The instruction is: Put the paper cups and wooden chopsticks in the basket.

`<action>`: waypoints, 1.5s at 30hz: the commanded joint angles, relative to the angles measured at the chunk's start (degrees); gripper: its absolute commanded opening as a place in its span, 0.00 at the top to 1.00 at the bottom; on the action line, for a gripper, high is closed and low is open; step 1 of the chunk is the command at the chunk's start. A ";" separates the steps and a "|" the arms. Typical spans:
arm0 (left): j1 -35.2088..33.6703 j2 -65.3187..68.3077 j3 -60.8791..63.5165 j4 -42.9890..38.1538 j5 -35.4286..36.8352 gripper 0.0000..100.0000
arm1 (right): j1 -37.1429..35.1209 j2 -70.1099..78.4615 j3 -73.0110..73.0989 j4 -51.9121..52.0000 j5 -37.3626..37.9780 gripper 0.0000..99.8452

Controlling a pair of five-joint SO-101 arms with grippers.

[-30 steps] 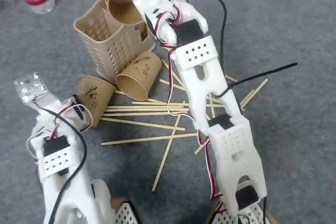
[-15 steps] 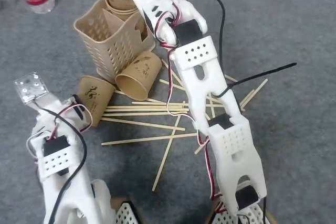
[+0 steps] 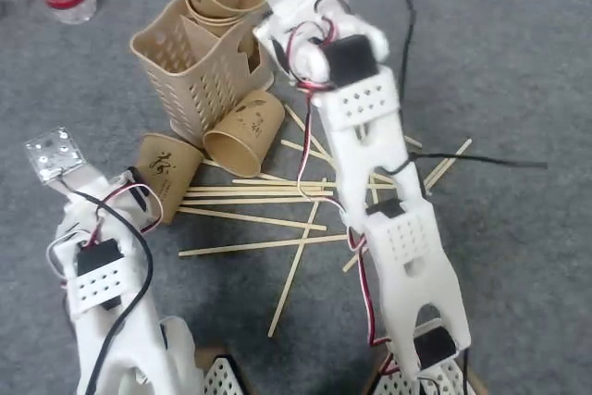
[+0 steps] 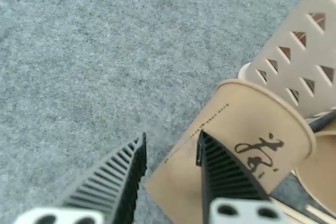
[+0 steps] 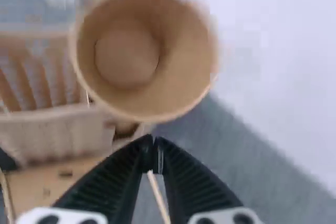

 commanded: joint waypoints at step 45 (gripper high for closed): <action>25.58 13.19 -60.26 18.73 0.53 0.85 | 18.86 -40.57 54.59 21.49 -6.15 0.99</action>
